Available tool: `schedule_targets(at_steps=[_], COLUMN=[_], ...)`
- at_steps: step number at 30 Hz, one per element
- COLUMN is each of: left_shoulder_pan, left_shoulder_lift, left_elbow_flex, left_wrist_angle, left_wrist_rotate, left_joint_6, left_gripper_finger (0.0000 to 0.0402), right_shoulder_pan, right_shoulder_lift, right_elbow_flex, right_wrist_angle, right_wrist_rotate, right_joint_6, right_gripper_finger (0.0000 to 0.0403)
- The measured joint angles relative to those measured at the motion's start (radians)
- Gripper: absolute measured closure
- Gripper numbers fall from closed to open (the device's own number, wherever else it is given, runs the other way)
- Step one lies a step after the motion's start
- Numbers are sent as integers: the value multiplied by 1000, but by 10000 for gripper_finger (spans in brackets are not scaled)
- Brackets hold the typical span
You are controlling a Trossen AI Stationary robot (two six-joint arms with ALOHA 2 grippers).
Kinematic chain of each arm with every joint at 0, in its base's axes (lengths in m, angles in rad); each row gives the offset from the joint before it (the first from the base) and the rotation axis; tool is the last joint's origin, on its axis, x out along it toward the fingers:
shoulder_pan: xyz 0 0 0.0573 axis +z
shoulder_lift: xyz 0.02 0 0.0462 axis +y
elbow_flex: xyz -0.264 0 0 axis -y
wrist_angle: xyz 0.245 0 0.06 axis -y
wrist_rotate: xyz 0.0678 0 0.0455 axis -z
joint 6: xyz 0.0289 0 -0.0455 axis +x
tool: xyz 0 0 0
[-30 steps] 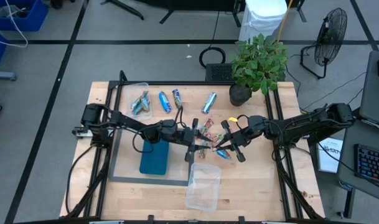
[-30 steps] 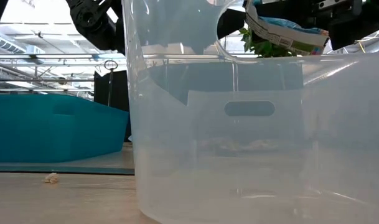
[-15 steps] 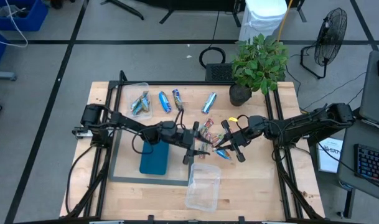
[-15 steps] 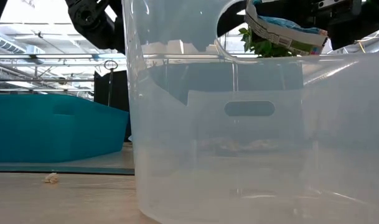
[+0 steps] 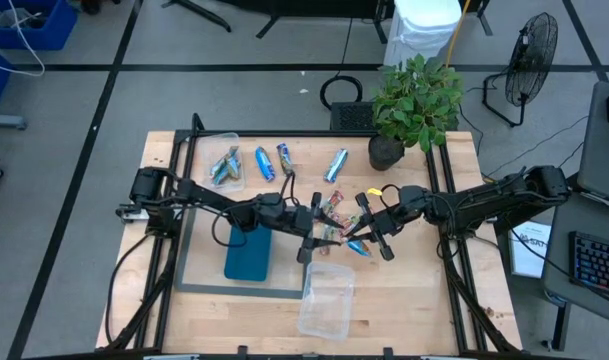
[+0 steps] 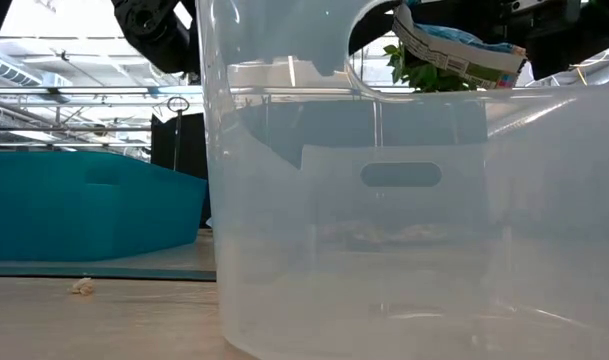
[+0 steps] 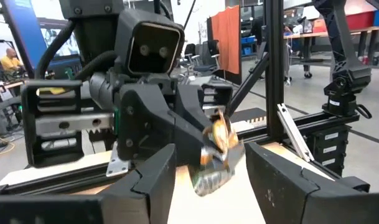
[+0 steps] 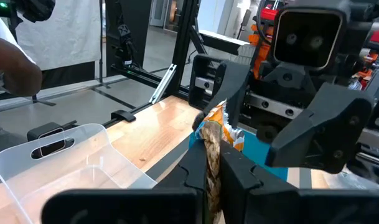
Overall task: Pick and place Granola Bars by type
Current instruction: Put the yellow granola bar into the top transparent bin
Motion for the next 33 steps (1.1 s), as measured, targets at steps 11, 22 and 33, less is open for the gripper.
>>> schedule_targets(at_steps=[11,22,33], left_shoulder_pan=[0,0,0], left_shoulder_lift=[0,0,65], left_elbow_flex=[29,29,61], left_wrist_angle=[-69,-67,-34], left_wrist_rotate=[15,15,15], left_joint_6=[-2,3,-2], left_gripper_finger=[219,221,226], right_shoulder_pan=[0,0,0], right_shoulder_lift=[0,0,0], right_elbow_flex=[0,0,0], right_wrist_angle=[0,0,4], right_wrist_rotate=[0,0,-3], right_joint_6=[0,0,-1], right_gripper_finger=[392,392,392])
